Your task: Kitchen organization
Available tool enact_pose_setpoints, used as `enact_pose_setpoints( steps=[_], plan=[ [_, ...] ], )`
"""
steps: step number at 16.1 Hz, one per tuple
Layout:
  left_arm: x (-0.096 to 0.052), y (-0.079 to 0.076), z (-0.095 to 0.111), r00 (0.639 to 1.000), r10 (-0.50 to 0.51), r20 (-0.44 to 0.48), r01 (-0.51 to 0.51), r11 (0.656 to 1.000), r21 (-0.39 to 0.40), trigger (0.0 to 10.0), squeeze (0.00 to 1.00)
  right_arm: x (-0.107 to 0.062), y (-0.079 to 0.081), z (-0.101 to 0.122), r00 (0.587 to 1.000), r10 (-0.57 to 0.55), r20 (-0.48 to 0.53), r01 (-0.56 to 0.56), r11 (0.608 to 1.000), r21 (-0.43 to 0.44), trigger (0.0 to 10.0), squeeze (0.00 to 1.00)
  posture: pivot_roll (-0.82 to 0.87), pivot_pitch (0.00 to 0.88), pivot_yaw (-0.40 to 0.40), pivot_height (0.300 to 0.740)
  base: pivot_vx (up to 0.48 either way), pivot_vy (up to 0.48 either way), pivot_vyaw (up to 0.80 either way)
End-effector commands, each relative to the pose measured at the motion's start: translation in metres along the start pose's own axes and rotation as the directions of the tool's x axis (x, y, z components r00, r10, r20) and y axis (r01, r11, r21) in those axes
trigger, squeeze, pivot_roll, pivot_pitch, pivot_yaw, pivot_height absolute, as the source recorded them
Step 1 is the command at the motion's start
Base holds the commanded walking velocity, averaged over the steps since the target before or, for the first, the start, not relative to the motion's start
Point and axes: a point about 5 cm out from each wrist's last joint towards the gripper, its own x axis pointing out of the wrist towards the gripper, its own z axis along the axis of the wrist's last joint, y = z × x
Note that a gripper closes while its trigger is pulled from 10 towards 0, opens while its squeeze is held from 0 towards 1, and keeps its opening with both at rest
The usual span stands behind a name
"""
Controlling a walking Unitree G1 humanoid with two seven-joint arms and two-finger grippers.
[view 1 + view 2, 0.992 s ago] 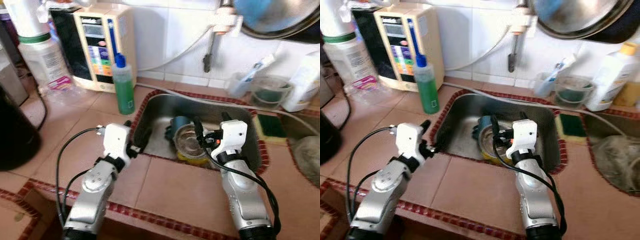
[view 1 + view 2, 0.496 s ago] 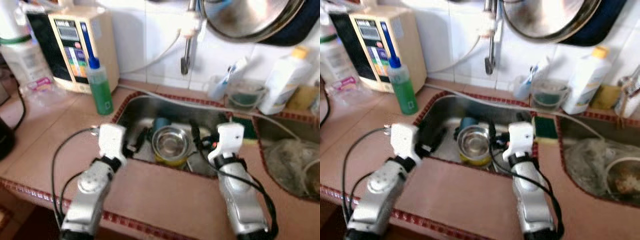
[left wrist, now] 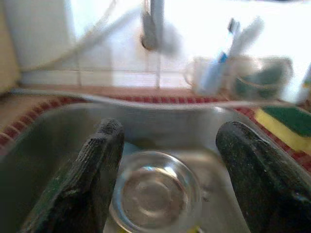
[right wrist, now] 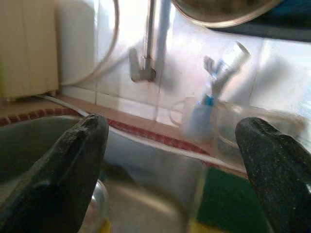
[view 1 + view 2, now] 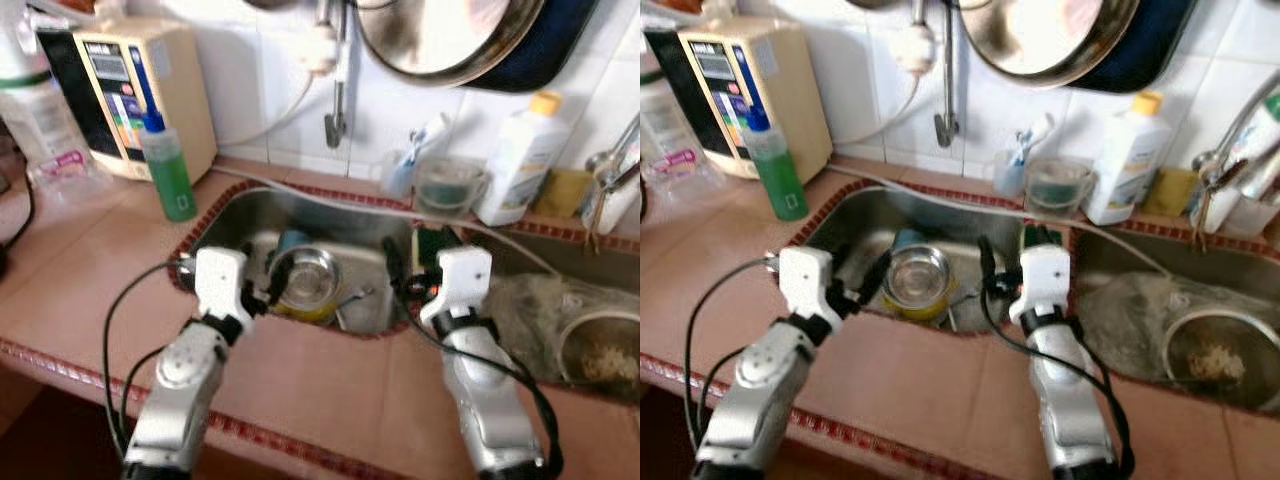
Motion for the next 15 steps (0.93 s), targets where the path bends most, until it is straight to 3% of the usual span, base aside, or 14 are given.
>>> enact_pose_setpoints(
  steps=[1, 5, 15],
  plan=[
    [0.0023, -0.005, 0.0031, 1.0, -0.021, -0.001, 0.021, 1.0, 0.013, 10.0, 0.0, 0.0023, -0.0032, 0.0063, 1.0, -0.008, 0.021, 0.008, 1.0, -0.005, 10.0, 0.0, -0.13, 0.0, 0.014, 0.74, 0.0, 0.0, 0.0],
    [0.0016, -0.0047, 0.0029, 1.0, -0.018, -0.008, 0.018, 1.0, 0.009, 10.0, 0.0, 0.0028, -0.0042, 0.0069, 1.0, -0.013, 0.021, 0.013, 1.0, -0.008, 10.0, 0.0, -0.13, 0.0, 0.012, 0.74, 0.0, 0.0, 0.0],
    [0.0013, -0.007, 0.0023, 1.0, -0.024, -0.019, 0.024, 1.0, 0.011, 10.0, 0.0, 0.0054, -0.0022, 0.0072, 1.0, 0.001, 0.019, 0.0, 1.0, -0.016, 10.0, 0.0, -0.13, 0.006, 0.005, 0.74, -0.247, 0.0, 0.0]
  ],
)
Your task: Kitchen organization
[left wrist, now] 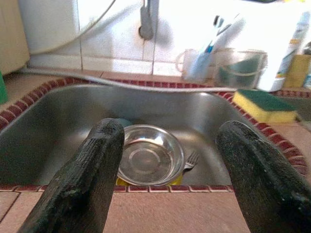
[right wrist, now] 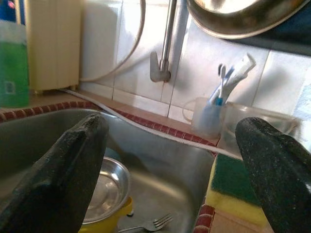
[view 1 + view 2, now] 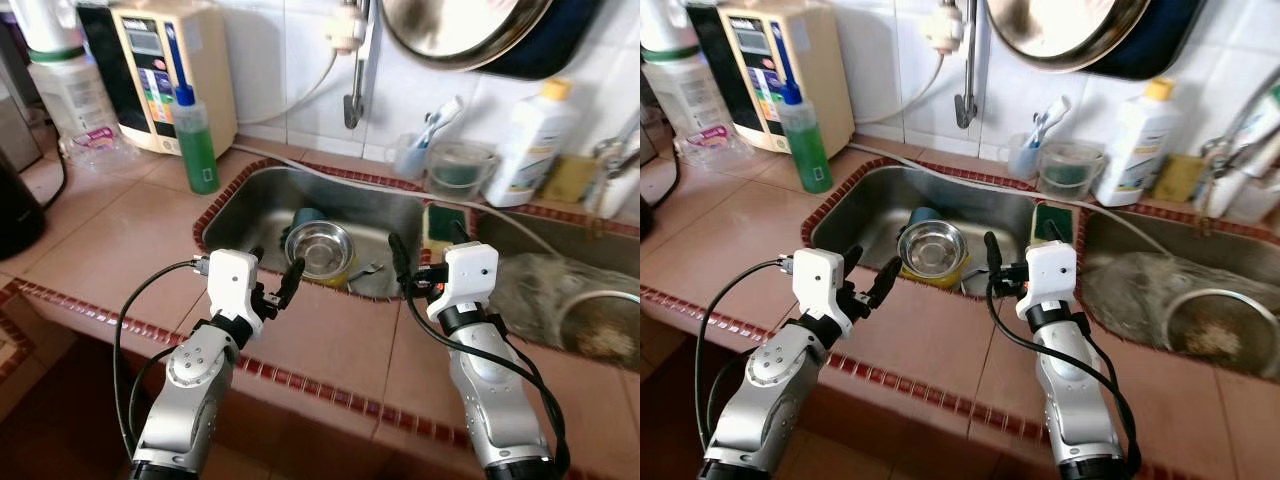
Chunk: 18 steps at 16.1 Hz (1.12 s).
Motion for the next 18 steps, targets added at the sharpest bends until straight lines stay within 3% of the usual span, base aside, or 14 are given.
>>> enact_pose_setpoints(
  steps=[1, 11, 18],
  plan=[
    [0.0001, -0.0017, 0.0019, 1.0, -0.005, -0.002, 0.005, 1.0, 0.013, 10.0, 0.0, 0.0019, -0.0002, 0.0039, 1.0, 0.004, 0.011, -0.004, 1.0, -0.007, 10.0, 0.0, -0.13, 0.006, 0.003, 0.74, 0.0, 0.0, 0.0],
    [-0.0028, -0.0016, 0.0004, 1.0, -0.008, -0.011, 0.009, 1.0, 0.015, 10.0, 0.0, -0.0007, 0.0043, -0.0011, 0.999, 0.044, -0.008, -0.044, 0.999, -0.024, 10.0, 0.0, -0.12, 0.008, -0.002, 0.74, 0.0, 0.0, 0.0],
    [-0.003, -0.0025, -0.0003, 1.0, -0.015, -0.016, 0.015, 1.0, 0.016, 10.0, 0.0, -0.0005, 0.0053, -0.0011, 0.999, 0.048, -0.007, -0.048, 0.999, -0.024, 10.0, 0.0, -0.12, 0.005, 0.0, 0.74, -0.253, 0.0, 0.0]
  ],
)
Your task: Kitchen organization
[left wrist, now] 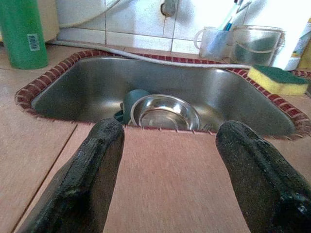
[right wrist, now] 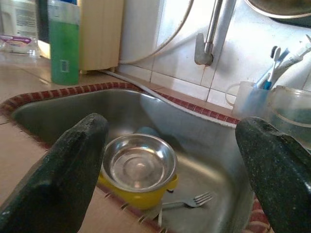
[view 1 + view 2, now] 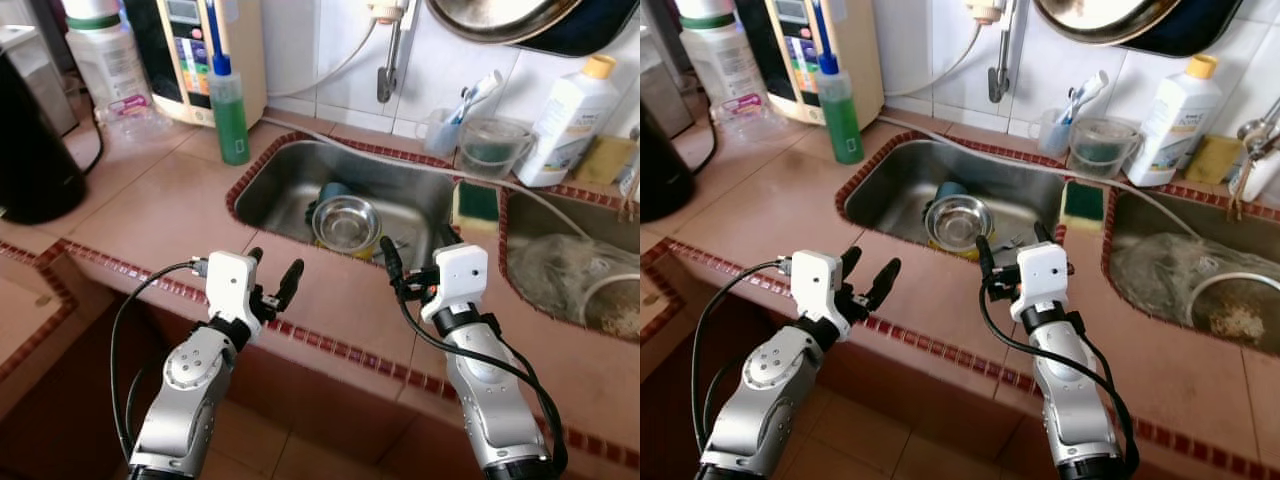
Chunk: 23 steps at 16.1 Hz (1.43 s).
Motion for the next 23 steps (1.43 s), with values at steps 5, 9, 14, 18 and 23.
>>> enact_pose_setpoints(
  steps=[5, 9, 14, 18, 23],
  plan=[
    [0.001, -0.003, 0.002, 1.0, -0.017, 0.0, 0.017, 1.0, 0.019, 10.0, 0.0, 0.001, 0.002, 0.002, 1.0, 0.012, 0.007, -0.012, 1.0, -0.005, 10.0, 0.0, -0.12, 0.001, -0.001, 0.74, -0.27, 0.0, 0.0],
    [0.0, -0.003, 0.002, 1.0, -0.017, -0.004, 0.017, 1.0, 0.023, 10.0, 0.0, -0.001, 0.004, -0.001, 1.0, 0.026, -0.003, -0.026, 1.0, -0.006, 10.0, 0.0, -0.12, 0.0, -0.002, 0.74, -0.27, 0.0, 0.0],
    [-0.005, -0.002, -0.006, 0.999, -0.03, -0.036, 0.032, 0.998, 0.047, 10.0, 0.0, -0.013, 0.018, -0.016, 0.98, 0.184, -0.081, -0.181, 0.983, 0.04, 10.0, 0.0, -0.11, 0.0, 0.001, 0.74, -0.268, 0.0, 0.0],
    [-0.017, -0.001, -0.028, 0.991, -0.056, -0.12, 0.067, 0.994, 0.09, 10.0, 0.0, -0.035, 0.027, -0.045, 0.905, 0.36, -0.226, -0.355, 0.933, 0.066, 10.0, 0.0, -0.11, 0.01, 0.001, 0.74, -0.267, 0.0, 0.0],
    [-0.037, 0.002, -0.082, 0.953, -0.037, -0.299, 0.061, 0.996, 0.07, 10.0, 0.0, -0.071, 0.007, -0.105, 0.828, 0.275, -0.489, -0.273, 0.959, 0.077, 10.0, 0.0, -0.1, 0.027, -0.004, 0.74, -0.269, 0.0, 0.0]
  ],
)
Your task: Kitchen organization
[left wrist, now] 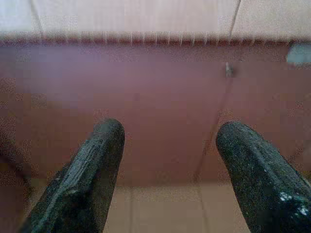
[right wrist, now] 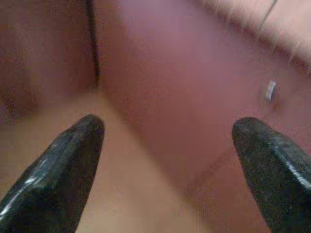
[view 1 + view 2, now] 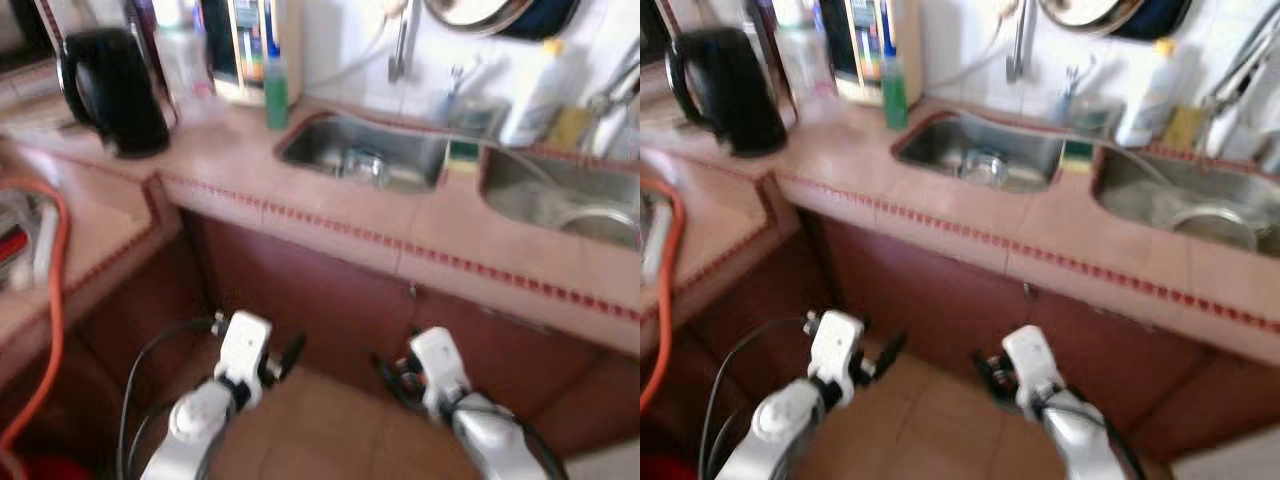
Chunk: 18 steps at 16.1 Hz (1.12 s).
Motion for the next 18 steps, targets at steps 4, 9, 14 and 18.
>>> enact_pose_setpoints(
  steps=[4, 9, 14, 18],
  plan=[
    [0.002, 0.006, -0.042, 0.986, 0.039, -0.161, -0.036, 0.999, 0.02, 10.0, 0.0, -0.012, -0.004, -0.055, 0.965, -0.09, -0.244, 0.095, 0.995, 0.008, 10.0, 0.0, -0.1, 0.024, -0.004, 0.74, -0.279, -0.064, 0.0],
    [0.009, 0.001, -0.058, 0.973, 0.026, -0.23, -0.019, 0.999, 0.03, 10.0, 0.0, -0.032, 0.002, -0.092, 0.902, -0.118, -0.416, 0.137, 0.99, 0.016, 10.0, 0.0, -0.09, 0.018, 0.005, 0.74, -0.286, -0.252, 0.0],
    [0.001, -0.005, -0.082, 0.939, 0.012, -0.344, 0.016, 0.997, 0.078, 10.0, 0.0, -0.053, 0.015, -0.121, 0.82, -0.153, -0.551, 0.219, 0.974, 0.055, 10.0, 0.0, -0.09, 0.006, 0.021, 0.74, -0.278, -0.253, 0.0],
    [-0.009, -0.004, -0.097, 0.915, 0.022, -0.402, 0.009, 0.997, 0.074, 10.0, 0.0, -0.066, 0.024, -0.134, 0.779, -0.141, -0.61, 0.225, 0.972, 0.062, 10.0, 0.0, -0.08, 0.0, 0.025, 0.74, -0.068, -0.125, 0.0]
  ],
)
